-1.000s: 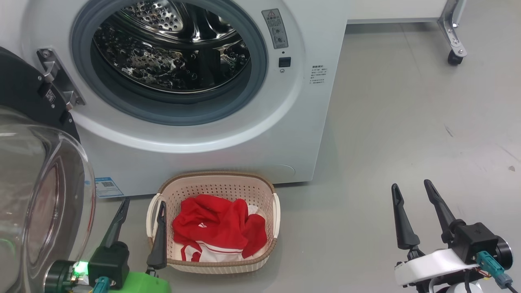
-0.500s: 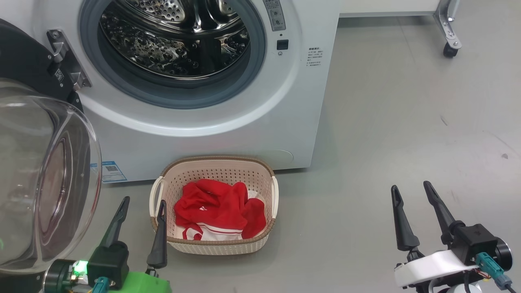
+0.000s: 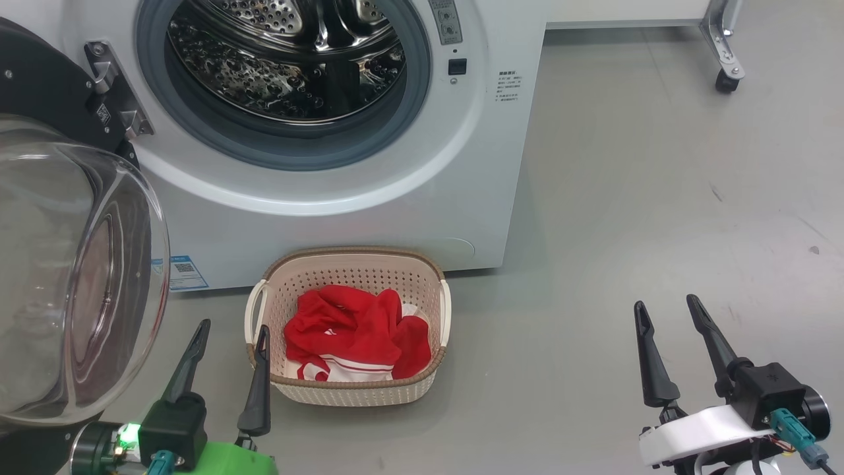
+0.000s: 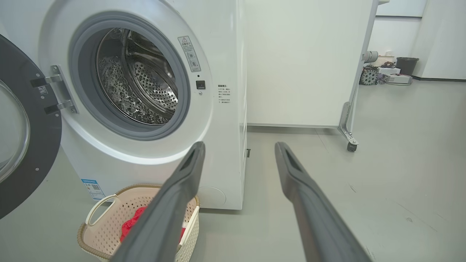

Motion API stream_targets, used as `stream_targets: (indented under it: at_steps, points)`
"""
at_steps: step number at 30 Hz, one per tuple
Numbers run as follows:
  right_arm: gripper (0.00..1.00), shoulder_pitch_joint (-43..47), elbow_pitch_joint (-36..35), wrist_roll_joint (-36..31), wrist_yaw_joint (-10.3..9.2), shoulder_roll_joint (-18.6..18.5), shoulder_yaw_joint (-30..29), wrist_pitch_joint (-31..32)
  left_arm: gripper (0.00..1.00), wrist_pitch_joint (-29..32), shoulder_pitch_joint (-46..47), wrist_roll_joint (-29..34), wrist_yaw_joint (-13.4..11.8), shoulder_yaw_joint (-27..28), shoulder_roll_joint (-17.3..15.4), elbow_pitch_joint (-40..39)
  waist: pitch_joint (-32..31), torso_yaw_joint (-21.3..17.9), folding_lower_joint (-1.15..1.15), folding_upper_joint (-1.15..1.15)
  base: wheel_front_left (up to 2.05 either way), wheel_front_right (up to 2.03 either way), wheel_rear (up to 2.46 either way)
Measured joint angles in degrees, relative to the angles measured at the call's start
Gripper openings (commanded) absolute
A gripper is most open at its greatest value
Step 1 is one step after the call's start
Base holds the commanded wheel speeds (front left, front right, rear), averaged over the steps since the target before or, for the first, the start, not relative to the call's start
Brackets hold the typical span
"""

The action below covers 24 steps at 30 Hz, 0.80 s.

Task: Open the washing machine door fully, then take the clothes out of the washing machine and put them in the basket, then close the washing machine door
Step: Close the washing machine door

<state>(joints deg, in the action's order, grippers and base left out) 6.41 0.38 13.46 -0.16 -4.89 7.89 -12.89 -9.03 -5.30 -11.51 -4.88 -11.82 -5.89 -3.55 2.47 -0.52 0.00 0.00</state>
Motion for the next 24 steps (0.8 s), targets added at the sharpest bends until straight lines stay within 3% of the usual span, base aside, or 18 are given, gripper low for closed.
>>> stream_targets:
  at_steps: [15,24]
  points:
    - [1.0,0.2,-0.04,0.0,-0.15,-0.16,-0.05,0.18,1.0,-0.11,-0.02,0.0,0.0,-0.03,-0.02,-0.09,-0.25,0.11,0.0,0.0,0.0,0.0,0.0]
    - [1.0,1.38,-1.51,0.1,-1.11,-0.8,-1.46,0.18,1.0,-0.11,0.01,0.46,0.08,-0.71,0.0,-0.96,0.64,3.13,0.0,0.0,0.0,0.0,0.0]
